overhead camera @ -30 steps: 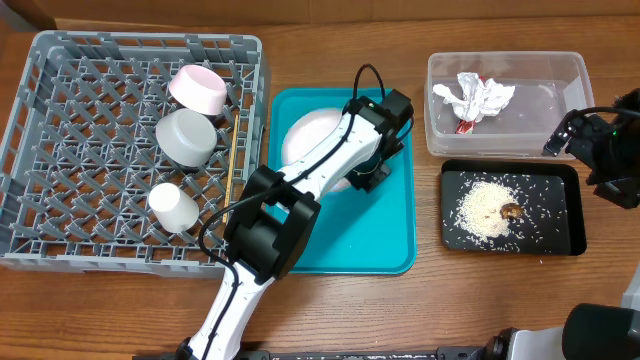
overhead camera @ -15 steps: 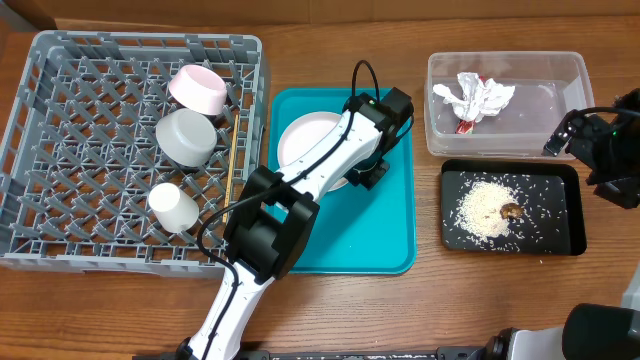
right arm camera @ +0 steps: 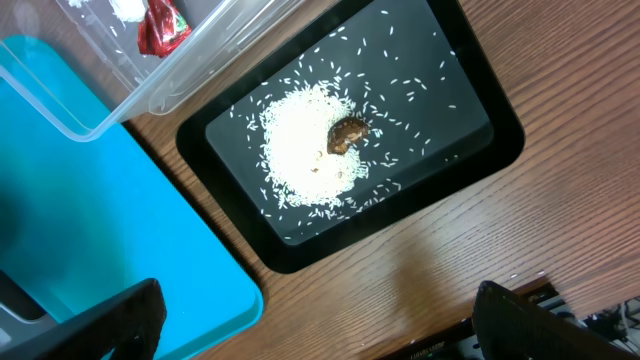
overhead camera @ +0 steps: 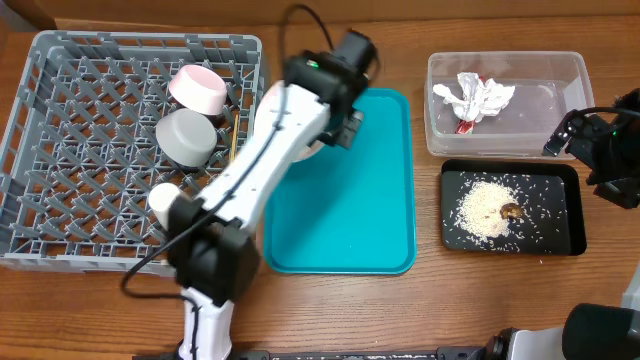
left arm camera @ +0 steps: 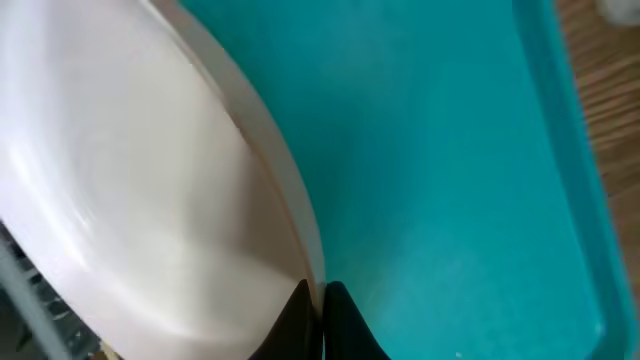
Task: Sort waste into correct bins and load items into the dishwasher
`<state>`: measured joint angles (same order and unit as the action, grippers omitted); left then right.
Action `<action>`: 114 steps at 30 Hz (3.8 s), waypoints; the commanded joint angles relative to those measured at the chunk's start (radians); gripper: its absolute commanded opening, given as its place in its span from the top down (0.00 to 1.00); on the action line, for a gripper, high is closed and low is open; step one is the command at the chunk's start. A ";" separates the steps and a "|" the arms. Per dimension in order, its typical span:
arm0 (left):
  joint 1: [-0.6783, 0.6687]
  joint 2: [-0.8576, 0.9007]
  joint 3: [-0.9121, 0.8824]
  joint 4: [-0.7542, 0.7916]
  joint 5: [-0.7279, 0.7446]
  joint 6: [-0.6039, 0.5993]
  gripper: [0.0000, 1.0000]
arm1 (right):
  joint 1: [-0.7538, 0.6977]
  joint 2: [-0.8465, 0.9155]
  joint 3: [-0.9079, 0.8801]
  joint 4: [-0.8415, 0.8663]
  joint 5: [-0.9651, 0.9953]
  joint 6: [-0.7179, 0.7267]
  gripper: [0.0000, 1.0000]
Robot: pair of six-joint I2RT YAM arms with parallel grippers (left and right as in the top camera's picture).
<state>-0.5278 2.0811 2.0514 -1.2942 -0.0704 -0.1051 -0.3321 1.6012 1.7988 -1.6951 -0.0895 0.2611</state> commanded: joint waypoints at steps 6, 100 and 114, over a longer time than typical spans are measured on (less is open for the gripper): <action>0.191 -0.186 0.027 -0.004 0.353 0.039 0.96 | 0.001 -0.018 0.020 0.001 -0.002 0.000 0.00; 0.560 -0.417 -0.219 -0.300 0.061 -0.014 0.00 | 0.370 0.024 0.020 0.338 -0.012 -0.113 0.00; 0.501 -0.803 -0.571 -0.084 0.045 0.016 0.00 | 0.370 -0.203 -0.208 0.413 0.044 -0.119 0.00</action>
<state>-0.0265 1.3994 1.5940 -1.4235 -0.0097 -0.1017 0.0399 1.5242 1.6730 -1.3216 -0.0628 0.1558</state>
